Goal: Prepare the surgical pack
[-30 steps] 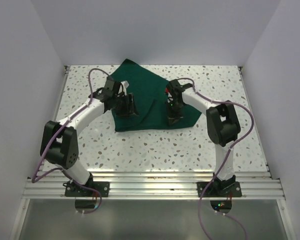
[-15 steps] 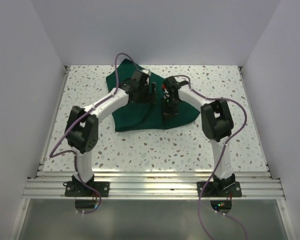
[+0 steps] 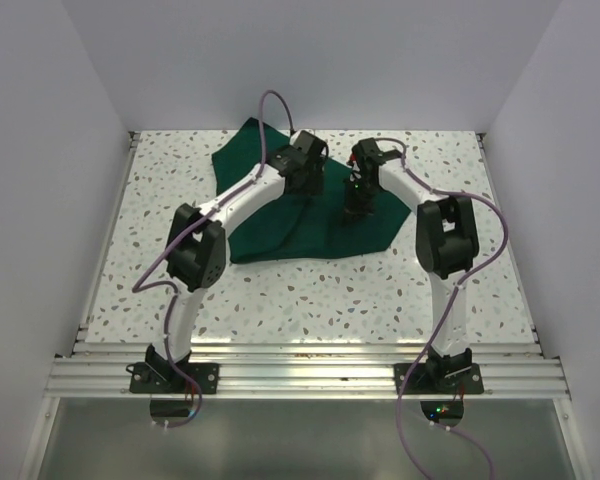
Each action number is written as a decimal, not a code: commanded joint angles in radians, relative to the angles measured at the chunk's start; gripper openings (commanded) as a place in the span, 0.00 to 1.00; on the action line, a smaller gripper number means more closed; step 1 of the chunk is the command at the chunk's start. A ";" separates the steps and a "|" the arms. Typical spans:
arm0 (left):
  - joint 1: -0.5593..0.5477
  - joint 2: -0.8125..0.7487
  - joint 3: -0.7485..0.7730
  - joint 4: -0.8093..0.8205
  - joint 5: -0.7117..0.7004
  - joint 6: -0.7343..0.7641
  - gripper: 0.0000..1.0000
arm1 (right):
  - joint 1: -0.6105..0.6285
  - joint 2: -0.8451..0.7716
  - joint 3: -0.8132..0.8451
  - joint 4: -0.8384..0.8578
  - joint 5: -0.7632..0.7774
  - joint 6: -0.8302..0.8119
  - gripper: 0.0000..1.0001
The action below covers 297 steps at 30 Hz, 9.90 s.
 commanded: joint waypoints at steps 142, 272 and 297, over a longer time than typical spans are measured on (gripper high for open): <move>0.261 -0.855 -0.975 0.223 0.422 0.104 0.09 | -0.339 0.039 0.201 -0.029 0.138 0.061 0.58; 0.573 -0.551 -0.910 0.268 0.498 0.085 0.00 | 0.432 0.179 0.497 0.692 -0.085 0.752 0.00; 0.574 -0.716 -0.950 0.160 0.426 0.081 0.42 | 0.484 0.352 0.572 0.569 -0.186 0.653 0.10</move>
